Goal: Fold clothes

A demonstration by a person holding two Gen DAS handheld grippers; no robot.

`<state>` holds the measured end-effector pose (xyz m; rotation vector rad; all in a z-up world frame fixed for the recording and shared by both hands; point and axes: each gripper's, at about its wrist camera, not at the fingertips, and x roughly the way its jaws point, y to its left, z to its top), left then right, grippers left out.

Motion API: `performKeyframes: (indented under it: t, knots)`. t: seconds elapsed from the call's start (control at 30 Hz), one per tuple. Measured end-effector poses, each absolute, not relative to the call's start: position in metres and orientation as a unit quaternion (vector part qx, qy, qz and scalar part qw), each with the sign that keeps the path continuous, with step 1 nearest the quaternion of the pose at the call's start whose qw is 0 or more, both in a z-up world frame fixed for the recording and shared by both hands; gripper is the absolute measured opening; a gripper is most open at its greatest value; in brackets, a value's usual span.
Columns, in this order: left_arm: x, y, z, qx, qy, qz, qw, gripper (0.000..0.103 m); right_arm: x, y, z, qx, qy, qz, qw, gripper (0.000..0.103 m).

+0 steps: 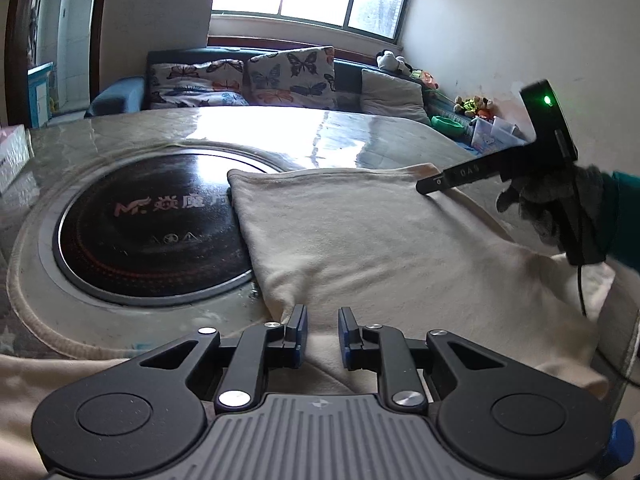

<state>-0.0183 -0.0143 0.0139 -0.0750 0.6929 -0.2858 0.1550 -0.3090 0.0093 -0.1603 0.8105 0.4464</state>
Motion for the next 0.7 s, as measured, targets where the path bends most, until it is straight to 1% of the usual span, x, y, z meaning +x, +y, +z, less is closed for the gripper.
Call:
performKeyframes:
  t: [0.13, 0.3, 0.33, 0.37, 0.4, 0.5, 0.53, 0.63, 0.7]
  knots:
    - [-0.021, -0.014, 0.016, -0.034, 0.337, -0.139, 0.931, 0.019, 0.150, -0.307, 0.015, -0.093, 0.396, 0.222, 0.886, 0.037]
    - [-0.037, 0.000, 0.026, -0.048, 0.325, -0.134, 0.935, 0.019, 0.111, -0.307, 0.023, -0.121, 0.396, 0.259, 0.873, 0.040]
    - [-0.042, 0.005, 0.030, -0.048, 0.321, -0.124, 0.938, 0.023, 0.100, -0.306, 0.024, -0.129, 0.395, 0.269, 0.869, 0.043]
    - [-0.047, 0.009, 0.033, -0.045, 0.317, -0.104, 0.942, 0.033, 0.089, -0.304, 0.024, -0.136, 0.395, 0.279, 0.865, 0.045]
    - [-0.052, 0.017, 0.035, -0.049, 0.315, -0.083, 0.944, 0.036, 0.078, -0.303, 0.024, -0.143, 0.395, 0.289, 0.860, 0.046]
    - [-0.066, 0.040, 0.040, -0.061, 0.309, -0.018, 0.949, 0.037, 0.046, -0.296, 0.025, -0.161, 0.394, 0.318, 0.847, 0.048]
    - [-0.071, 0.049, 0.041, -0.066, 0.310, 0.011, 0.948, 0.038, 0.035, -0.292, 0.025, -0.167, 0.391, 0.327, 0.844, 0.050]
    - [-0.084, 0.077, 0.041, -0.080, 0.306, 0.102, 0.943, 0.048, 0.009, -0.279, 0.027, -0.182, 0.380, 0.354, 0.835, 0.051]
    - [-0.092, 0.094, 0.041, -0.091, 0.304, 0.151, 0.936, 0.050, -0.009, -0.267, 0.030, -0.187, 0.370, 0.380, 0.827, 0.051]
